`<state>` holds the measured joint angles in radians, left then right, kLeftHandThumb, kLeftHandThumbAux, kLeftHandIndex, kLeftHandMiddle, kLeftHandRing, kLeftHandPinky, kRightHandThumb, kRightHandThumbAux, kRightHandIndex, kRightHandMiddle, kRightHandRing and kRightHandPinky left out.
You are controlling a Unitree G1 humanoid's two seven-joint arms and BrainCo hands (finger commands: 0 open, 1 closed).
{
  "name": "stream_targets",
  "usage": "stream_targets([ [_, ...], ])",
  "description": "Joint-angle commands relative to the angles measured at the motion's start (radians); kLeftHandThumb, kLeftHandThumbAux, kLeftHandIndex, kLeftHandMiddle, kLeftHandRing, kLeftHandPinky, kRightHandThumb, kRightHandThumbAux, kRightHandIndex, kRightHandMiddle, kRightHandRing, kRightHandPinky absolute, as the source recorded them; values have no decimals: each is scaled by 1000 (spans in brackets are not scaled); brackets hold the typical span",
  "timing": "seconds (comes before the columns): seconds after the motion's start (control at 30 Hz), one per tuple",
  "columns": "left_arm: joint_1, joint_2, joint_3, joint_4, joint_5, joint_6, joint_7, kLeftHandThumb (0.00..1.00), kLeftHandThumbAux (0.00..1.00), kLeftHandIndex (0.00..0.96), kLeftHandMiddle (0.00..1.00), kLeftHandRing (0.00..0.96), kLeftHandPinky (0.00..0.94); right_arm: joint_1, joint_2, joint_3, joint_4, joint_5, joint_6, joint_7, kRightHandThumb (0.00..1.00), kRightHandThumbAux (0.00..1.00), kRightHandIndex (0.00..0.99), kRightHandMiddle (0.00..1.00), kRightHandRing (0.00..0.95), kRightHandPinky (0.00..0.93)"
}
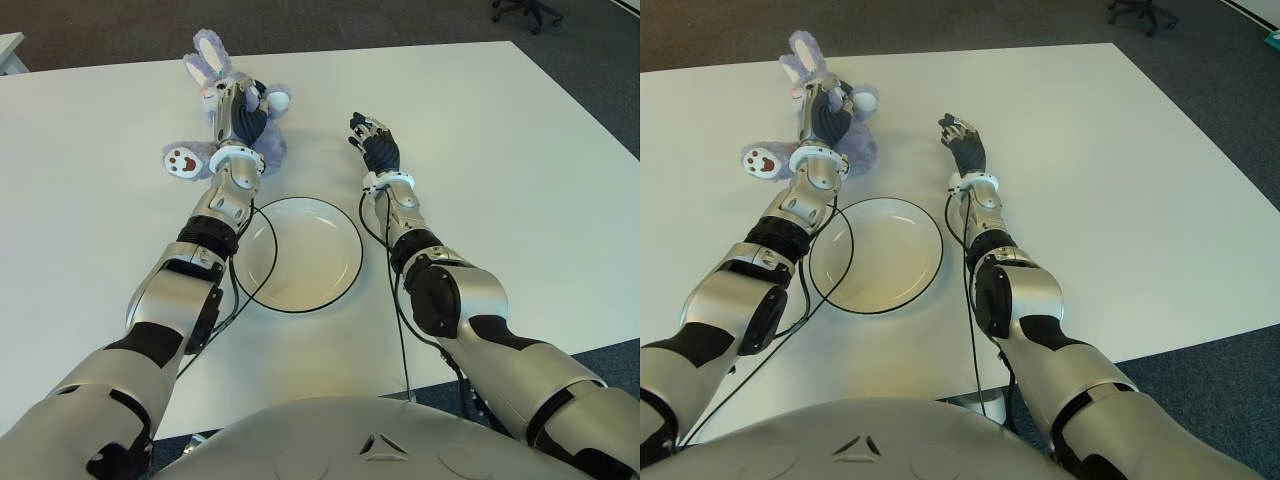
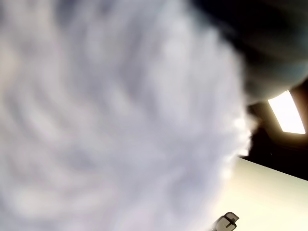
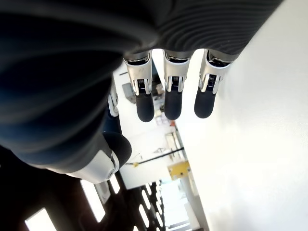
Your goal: Put the doll into the plate.
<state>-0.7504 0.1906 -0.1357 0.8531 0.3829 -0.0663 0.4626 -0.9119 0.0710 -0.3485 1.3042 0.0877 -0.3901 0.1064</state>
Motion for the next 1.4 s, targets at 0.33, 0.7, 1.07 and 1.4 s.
stream_targets([
  [0.33,52,-5,-1,13,-6,57,-32,719,676,448,818,818,871,46,17,-14,33,14,26,-2,703,729,401,132,90,115],
  [0.7,65,-4,4,-25,-9,86,-42,725,680,446,816,812,852,51,17,-21,34,21,32,16,702,729,401,144,102,127],
  [1.07,75,-4,6,-45,-6,92,-29,728,688,447,794,801,827,51,21,-34,35,34,21,25,702,729,401,144,98,114],
  [1.4,79,-8,16,-66,-17,108,-37,734,691,445,802,814,832,55,20,-26,35,24,4,19,701,729,402,150,108,127],
])
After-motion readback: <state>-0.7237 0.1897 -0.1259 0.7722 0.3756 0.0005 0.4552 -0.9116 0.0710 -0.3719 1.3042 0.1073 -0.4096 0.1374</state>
